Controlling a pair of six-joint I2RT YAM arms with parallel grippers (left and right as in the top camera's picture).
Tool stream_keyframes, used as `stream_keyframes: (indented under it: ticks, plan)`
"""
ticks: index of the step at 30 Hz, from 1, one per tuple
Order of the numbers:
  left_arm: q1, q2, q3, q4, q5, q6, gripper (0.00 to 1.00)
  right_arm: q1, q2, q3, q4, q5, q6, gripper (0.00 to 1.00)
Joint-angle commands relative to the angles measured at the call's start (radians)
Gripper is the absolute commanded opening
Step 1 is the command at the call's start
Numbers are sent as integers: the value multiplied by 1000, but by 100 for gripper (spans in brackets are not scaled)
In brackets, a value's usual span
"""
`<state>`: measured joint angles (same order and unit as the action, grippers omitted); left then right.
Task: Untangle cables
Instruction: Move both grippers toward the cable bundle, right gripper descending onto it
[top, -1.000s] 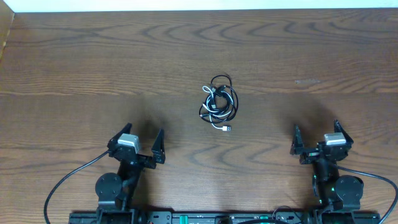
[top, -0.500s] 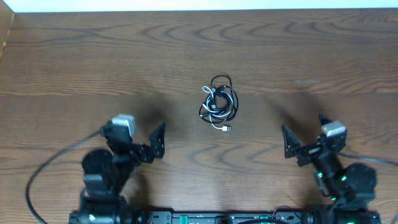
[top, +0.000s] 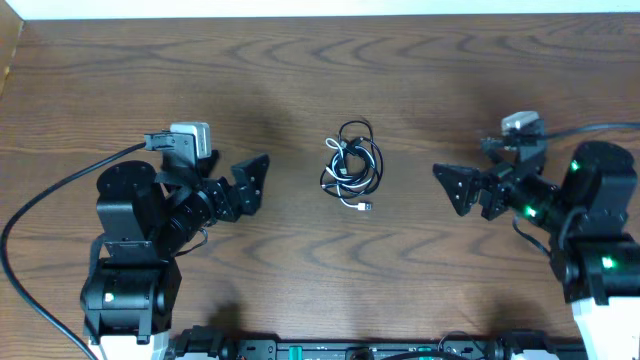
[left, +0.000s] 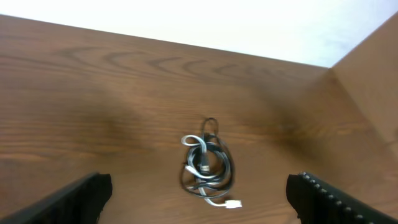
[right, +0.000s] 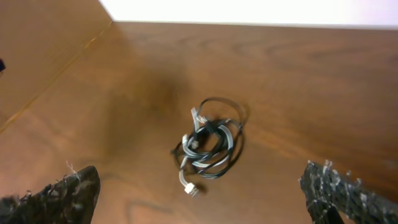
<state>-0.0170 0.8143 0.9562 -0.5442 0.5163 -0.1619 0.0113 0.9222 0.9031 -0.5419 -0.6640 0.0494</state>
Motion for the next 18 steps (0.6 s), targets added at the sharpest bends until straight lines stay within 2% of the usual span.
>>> stream_keyframes:
  ticks: [1, 3, 5, 6, 7, 8, 9, 12, 18]
  plan:
    - [-2, 5, 14, -2, 58, -5, 49, -6, 53, 21, -5, -105, 0, 75]
    - [-2, 17, 14, -13, 12, -6, 48, -6, 86, 21, -8, -100, -3, 45]
    - [-2, 55, 14, -50, -51, -5, 51, -5, 133, 21, -17, -71, -2, 22]
    - [-2, 77, 14, -66, -63, -5, 53, -2, 153, 21, -24, -55, -3, 27]
    - [-2, 100, 14, -76, -66, -10, 60, 3, 171, 21, -30, -31, -3, 42]
    - [-2, 122, 14, -83, -66, -21, 68, 11, 190, 21, -38, -3, -9, 71]
    - [-2, 156, 14, -89, -76, -48, 72, 27, 210, 21, -48, 29, -30, 99]
    - [-3, 244, 14, -93, -118, -102, 76, 96, 272, 22, -59, 135, -44, 99]
    - [-26, 416, 38, -141, -117, -100, 77, 276, 413, 36, -55, 273, -43, 99]
